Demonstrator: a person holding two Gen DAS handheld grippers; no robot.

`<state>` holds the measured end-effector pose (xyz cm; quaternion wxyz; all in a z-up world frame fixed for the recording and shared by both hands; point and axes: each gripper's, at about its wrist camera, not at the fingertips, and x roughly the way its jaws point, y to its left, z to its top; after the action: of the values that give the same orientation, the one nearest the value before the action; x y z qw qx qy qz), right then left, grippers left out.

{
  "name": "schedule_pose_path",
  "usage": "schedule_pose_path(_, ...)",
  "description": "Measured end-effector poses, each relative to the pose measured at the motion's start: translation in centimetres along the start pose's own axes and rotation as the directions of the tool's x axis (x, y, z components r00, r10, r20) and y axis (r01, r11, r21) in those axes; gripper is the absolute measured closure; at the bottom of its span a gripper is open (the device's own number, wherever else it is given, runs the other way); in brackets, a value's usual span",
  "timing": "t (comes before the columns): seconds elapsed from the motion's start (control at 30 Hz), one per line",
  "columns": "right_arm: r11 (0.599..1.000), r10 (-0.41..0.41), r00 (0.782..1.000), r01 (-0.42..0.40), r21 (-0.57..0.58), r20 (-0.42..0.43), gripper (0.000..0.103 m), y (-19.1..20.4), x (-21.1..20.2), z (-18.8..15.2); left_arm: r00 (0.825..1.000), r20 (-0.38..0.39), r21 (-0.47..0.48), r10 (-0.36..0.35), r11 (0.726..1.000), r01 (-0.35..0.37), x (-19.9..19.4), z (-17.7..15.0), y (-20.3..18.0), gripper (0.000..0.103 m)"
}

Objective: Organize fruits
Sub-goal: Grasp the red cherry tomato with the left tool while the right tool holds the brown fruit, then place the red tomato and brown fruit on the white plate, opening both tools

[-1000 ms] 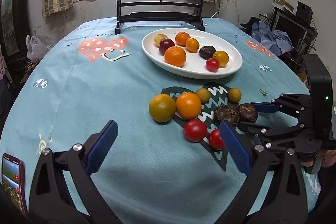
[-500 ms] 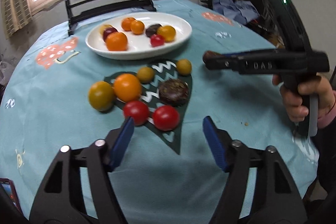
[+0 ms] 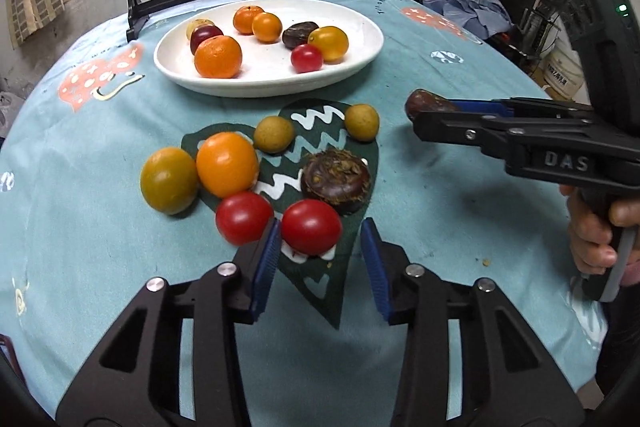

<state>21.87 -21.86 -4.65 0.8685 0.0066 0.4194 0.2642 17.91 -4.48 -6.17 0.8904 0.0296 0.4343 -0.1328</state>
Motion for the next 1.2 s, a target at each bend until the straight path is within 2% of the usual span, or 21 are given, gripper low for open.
schedule_pose_path(0.13,1.000,0.006,1.000,-0.006,0.000,0.004,0.060,0.1,-0.1,0.0,1.000,-0.004,-0.001,0.029,1.000,-0.029,0.4,0.2,0.2,0.071)
schedule_pose_path(0.43,0.999,0.034,0.999,-0.034,-0.007,0.000,0.060,0.3,-0.2,-0.4,1.000,0.021,-0.060,-0.020,0.998,0.022,-1.0,-0.4,1.3,0.072)
schedule_pose_path(0.53,0.995,0.093,0.996,-0.093,-0.036,0.010,0.060,1.1,-0.3,-0.5,0.998,0.063,-0.057,-0.033,0.998,0.036,-2.5,-0.2,1.3,0.072)
schedule_pose_path(0.63,0.987,0.153,0.987,-0.151,-0.059,0.042,0.060,2.1,-0.5,0.2,0.994,0.097,-0.024,-0.054,0.998,0.057,-3.9,1.7,1.7,0.072)
schedule_pose_path(0.77,0.995,0.094,0.982,-0.087,-0.049,0.164,0.060,2.4,-0.8,3.6,0.986,0.165,0.017,0.015,1.000,-0.018,-4.2,6.4,2.4,0.072)
schedule_pose_path(0.83,0.999,0.051,0.978,-0.050,-0.011,0.202,0.060,1.7,-0.1,5.4,0.985,0.171,0.001,0.019,1.000,-0.019,-3.0,9.1,3.2,0.072)
schedule_pose_path(0.9,1.000,-0.006,0.973,-0.001,0.031,0.230,0.060,0.7,1.2,7.2,0.983,0.177,-0.010,0.054,0.999,-0.053,-1.4,11.4,3.9,0.072)
schedule_pose_path(1.03,0.994,-0.067,0.975,0.047,0.100,0.211,0.060,-1.4,4.5,10.0,0.986,0.130,-0.048,0.107,0.994,-0.102,3.2,15.0,5.3,0.072)
schedule_pose_path(1.17,0.992,-0.074,0.984,0.057,0.109,0.163,0.059,-2.8,6.9,10.8,0.988,0.090,-0.073,0.129,0.990,-0.122,5.5,16.2,6.1,0.071)
schedule_pose_path(1.2,0.992,-0.082,0.983,0.064,0.111,0.162,0.053,-2.8,7.0,10.8,0.987,0.085,-0.078,0.139,0.988,-0.133,5.7,16.2,6.2,0.066)
